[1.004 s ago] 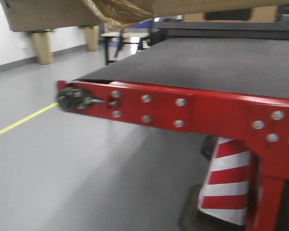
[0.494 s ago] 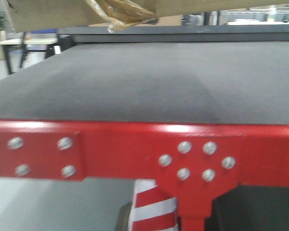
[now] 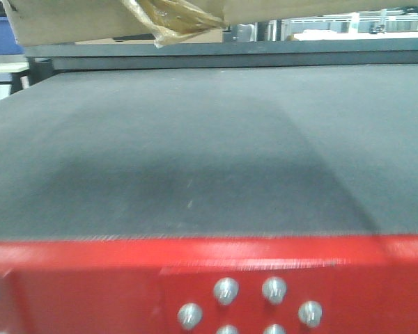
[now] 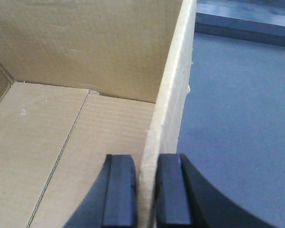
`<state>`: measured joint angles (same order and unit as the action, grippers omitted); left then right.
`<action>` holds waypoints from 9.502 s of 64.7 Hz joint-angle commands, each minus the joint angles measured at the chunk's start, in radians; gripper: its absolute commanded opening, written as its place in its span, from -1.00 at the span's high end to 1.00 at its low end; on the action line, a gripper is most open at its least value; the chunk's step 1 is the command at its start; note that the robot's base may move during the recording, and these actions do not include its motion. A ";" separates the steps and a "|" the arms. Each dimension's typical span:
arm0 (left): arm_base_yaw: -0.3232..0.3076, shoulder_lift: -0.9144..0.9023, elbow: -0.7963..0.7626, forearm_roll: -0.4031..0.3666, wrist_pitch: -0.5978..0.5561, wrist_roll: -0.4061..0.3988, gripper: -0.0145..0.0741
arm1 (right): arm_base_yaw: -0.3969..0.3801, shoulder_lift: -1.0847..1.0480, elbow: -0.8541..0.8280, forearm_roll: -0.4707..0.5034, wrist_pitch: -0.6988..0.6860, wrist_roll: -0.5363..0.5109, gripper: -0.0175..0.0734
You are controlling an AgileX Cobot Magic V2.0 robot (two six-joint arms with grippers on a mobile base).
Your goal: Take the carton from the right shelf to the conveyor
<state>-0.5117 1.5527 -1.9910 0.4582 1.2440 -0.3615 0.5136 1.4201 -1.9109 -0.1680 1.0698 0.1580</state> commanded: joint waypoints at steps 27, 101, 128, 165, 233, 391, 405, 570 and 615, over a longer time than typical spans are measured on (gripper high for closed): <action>-0.010 -0.010 -0.004 0.001 -0.042 0.010 0.71 | 0.008 -0.015 -0.002 0.043 -0.076 -0.017 0.76; -0.010 -0.010 -0.004 -0.007 -0.037 0.010 0.71 | 0.008 -0.015 -0.002 0.051 -0.102 -0.017 0.76; 0.130 0.059 -0.004 -0.154 -0.023 0.032 0.71 | -0.004 0.131 -0.002 0.091 -0.054 -0.017 0.76; 0.169 0.248 0.056 -0.133 -0.088 0.048 0.65 | -0.053 0.404 -0.002 0.092 -0.045 -0.017 0.34; 0.302 -0.243 0.460 -0.171 -0.219 0.141 0.20 | -0.242 0.116 0.152 0.092 0.036 -0.020 0.78; 0.516 -1.405 1.611 -0.335 -0.877 0.183 0.67 | -0.304 -1.374 1.518 0.092 -0.740 -0.115 0.78; 0.565 -1.516 1.793 -0.410 -1.024 0.318 0.67 | -0.304 -1.374 1.518 0.092 -0.740 -0.115 0.78; 0.577 -1.553 1.991 -0.512 -1.237 0.393 0.67 | -0.526 -1.420 1.911 0.295 -1.012 -0.292 0.78; 0.577 -1.553 1.991 -0.512 -1.237 0.393 0.67 | -0.472 -1.420 1.911 0.295 -1.016 -0.292 0.78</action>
<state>0.0629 0.0050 0.0015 -0.0481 0.0248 0.0272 0.0400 0.0048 0.0006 0.1363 0.0830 -0.1284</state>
